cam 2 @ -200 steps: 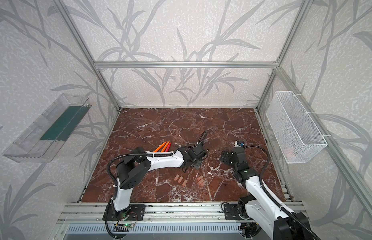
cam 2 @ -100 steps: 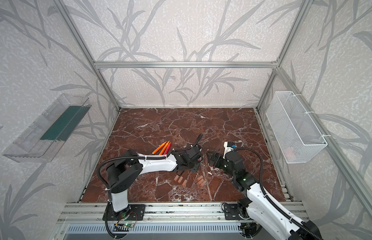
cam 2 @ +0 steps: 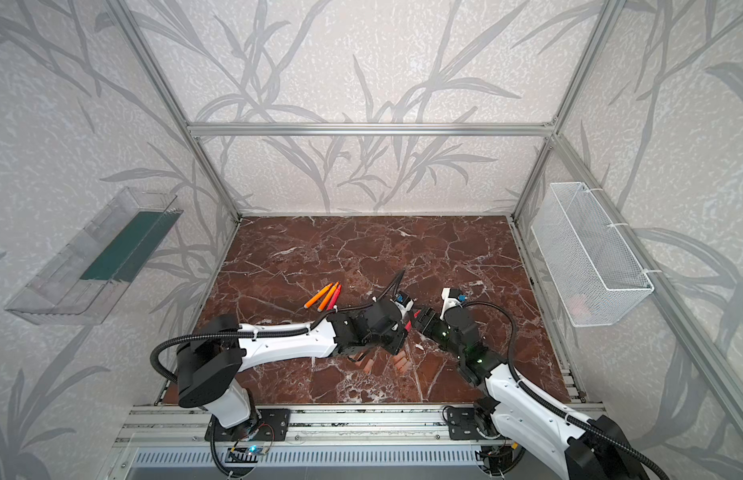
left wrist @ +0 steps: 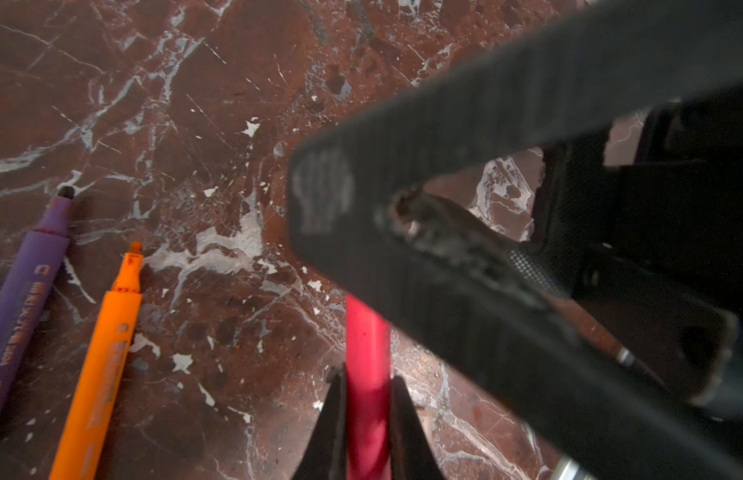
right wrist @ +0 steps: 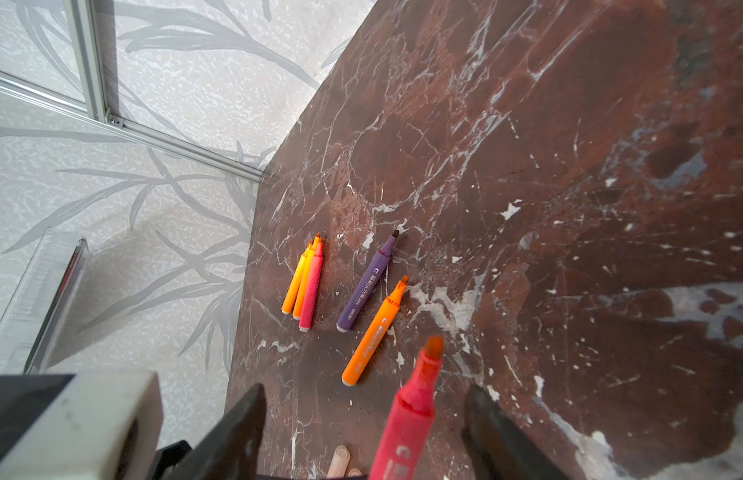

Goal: Insert the pens into the pen caps
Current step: 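Close the left gripper on the pink marker while the right gripper approaches, then lift the pink marker upright with the left gripper while the right arm withdraws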

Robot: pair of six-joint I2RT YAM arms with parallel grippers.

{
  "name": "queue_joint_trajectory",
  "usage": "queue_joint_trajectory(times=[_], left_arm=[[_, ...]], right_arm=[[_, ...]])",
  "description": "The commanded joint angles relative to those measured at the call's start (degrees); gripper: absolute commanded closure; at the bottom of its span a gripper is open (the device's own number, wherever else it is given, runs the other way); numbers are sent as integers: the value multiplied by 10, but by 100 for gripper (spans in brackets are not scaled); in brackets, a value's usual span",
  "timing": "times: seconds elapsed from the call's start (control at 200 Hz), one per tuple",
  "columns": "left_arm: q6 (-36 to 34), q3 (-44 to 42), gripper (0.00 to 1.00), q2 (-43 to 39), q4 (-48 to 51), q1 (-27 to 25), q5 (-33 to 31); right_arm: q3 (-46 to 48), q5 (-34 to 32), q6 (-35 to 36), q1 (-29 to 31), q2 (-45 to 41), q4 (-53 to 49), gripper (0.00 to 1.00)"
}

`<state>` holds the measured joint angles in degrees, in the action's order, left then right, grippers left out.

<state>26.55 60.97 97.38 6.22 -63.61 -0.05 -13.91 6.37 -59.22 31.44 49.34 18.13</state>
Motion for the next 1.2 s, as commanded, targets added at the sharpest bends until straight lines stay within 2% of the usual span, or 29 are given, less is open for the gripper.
queue_joint_trajectory(times=[0.0,0.36,0.635,0.77,0.97,1.194], left_arm=[[-1,-3,87,-13,-13,-8,3],[3,-12,87,-28,-28,-18,6],[2,-23,86,-40,-42,-21,16],[1,-32,77,-43,-51,-22,16],[0,-43,58,-45,-69,-22,16],[0,-45,51,-39,-81,-21,17]], right_arm=[[12,-23,-19,11,-6,20,34],[15,-67,-35,47,-14,2,45],[17,-83,-46,62,-8,3,82],[24,-81,-59,64,-17,10,92],[40,-78,-77,72,-59,12,97],[60,-76,-95,77,-123,-1,99]])
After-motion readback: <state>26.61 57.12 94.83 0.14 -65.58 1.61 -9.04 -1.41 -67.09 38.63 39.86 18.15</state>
